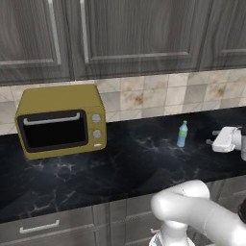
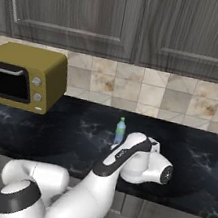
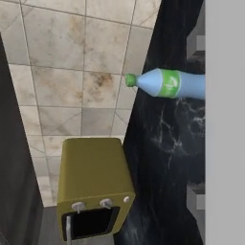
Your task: Take the bottled waters from the counter and place them in the freezer to freeze. Close the freezer door after placing the bottles.
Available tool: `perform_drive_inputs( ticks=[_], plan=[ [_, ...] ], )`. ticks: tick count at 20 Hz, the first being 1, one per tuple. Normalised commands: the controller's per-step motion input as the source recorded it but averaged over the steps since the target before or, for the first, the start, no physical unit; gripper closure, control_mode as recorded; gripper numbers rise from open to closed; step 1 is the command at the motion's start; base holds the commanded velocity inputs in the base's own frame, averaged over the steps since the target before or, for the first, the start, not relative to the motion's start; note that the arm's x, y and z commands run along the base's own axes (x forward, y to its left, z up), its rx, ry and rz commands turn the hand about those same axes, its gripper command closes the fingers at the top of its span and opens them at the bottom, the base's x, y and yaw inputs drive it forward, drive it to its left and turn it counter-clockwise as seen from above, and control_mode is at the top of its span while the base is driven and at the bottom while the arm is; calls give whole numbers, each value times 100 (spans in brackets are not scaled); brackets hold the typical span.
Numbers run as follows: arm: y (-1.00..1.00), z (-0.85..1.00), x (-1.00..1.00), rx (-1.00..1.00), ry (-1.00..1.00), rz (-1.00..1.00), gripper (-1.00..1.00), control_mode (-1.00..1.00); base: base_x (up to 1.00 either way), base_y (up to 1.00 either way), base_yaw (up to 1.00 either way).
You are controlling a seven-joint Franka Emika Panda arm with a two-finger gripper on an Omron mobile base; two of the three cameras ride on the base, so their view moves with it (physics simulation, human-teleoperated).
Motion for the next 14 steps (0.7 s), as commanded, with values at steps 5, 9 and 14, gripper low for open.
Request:
perform_drive_inputs(
  ticks=[5,9,14],
  plan=[
    [15,-11,32,0,0,-1,-100,-100,0,0,0],
    [1,-6,21,0,0,0,-100,-100,0,0,0],
    [0,-16,44,0,0,0,-100,-100,0,0,0]
  ],
)
